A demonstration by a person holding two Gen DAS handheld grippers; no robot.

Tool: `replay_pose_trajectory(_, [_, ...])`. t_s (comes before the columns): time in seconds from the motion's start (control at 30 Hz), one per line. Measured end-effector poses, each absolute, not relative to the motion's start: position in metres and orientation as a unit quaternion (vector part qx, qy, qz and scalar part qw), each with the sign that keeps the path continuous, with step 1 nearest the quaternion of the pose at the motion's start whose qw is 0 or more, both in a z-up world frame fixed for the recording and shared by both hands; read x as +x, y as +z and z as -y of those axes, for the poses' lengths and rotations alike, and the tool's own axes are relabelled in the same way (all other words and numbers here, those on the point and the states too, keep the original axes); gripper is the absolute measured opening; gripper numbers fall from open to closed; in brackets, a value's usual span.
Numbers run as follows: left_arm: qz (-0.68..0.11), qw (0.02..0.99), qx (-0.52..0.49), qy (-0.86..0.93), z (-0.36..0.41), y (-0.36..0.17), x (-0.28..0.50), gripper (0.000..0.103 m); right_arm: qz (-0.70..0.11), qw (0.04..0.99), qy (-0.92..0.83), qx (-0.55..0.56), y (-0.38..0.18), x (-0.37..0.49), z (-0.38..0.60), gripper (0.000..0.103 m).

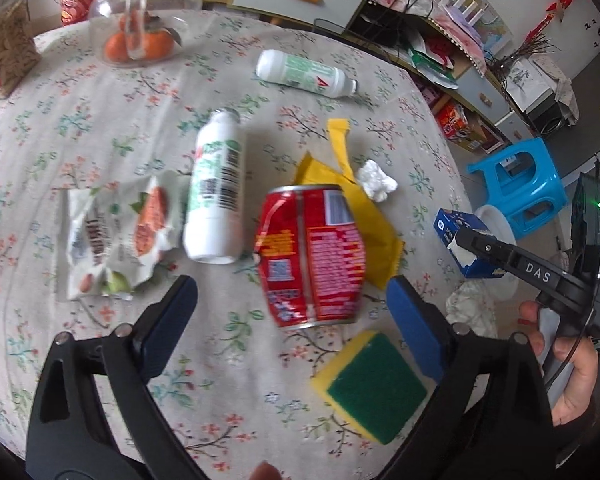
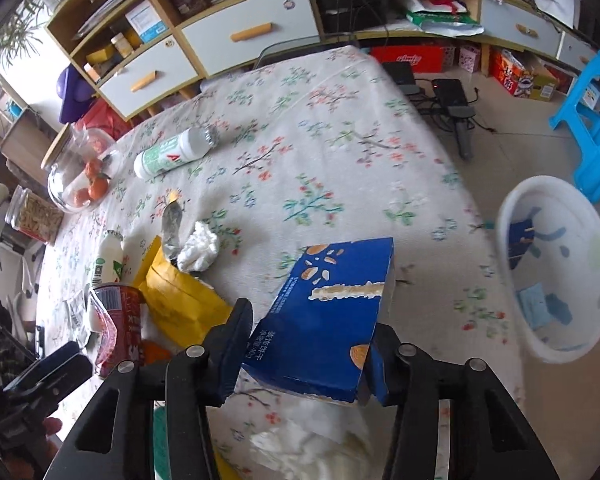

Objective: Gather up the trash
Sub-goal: 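Drop the blue box into the bin with the right gripper while the left gripper grasps the red can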

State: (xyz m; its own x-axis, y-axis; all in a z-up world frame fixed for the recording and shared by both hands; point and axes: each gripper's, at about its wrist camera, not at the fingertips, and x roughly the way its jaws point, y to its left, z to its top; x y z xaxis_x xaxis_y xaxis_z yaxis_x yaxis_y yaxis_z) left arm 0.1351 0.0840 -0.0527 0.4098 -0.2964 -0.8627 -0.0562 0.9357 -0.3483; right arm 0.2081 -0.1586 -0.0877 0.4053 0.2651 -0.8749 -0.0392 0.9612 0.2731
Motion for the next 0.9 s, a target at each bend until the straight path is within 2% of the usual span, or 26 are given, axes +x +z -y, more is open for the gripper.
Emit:
replay_pose_trajectory(0.07, [-0.541, 0.822, -0.163, -0.078, -0.078, -0.055, 0.137, 0.094, -0.536, 0.832, 0.093, 0.108, -0.086, 0.207, 0.167, 0.038])
replay_pose_trajectory(0.13, [-0.543, 0.821, -0.159, -0.08, -0.072, -0.057, 0.14, 0.089, -0.536, 0.831, 0.094, 0.113, -0.085, 0.205, 0.174, 0.037])
replay_pose_trajectory(0.3, [-0.555, 0.813, -0.16, -0.077, -0.066, -0.067, 0.146, 0.076, -0.539, 0.827, 0.1, 0.124, -0.087, 0.202, 0.188, 0.04])
replay_pose_trajectory(0.33, [-0.557, 0.811, -0.161, -0.076, -0.066, -0.068, 0.147, 0.07, -0.541, 0.825, 0.099, 0.127, -0.087, 0.202, 0.189, 0.055])
replay_pose_trajectory(0.37, [-0.559, 0.81, -0.162, -0.073, -0.066, -0.07, 0.148, 0.067, -0.542, 0.825, 0.096, 0.131, -0.088, 0.201, 0.191, 0.077])
replay_pose_trajectory(0.4, [-0.56, 0.81, -0.163, -0.071, -0.067, -0.072, 0.148, 0.065, -0.542, 0.824, 0.093, 0.136, -0.089, 0.201, 0.193, 0.084])
replay_pose_trajectory(0.43, [-0.558, 0.811, -0.165, -0.071, -0.068, -0.071, 0.148, 0.065, -0.541, 0.825, 0.093, 0.139, -0.089, 0.201, 0.195, 0.087])
replay_pose_trajectory(0.9, [-0.527, 0.833, -0.152, -0.074, -0.067, -0.052, 0.136, 0.065, -0.563, 0.817, 0.086, 0.087, -0.102, 0.209, 0.173, 0.087])
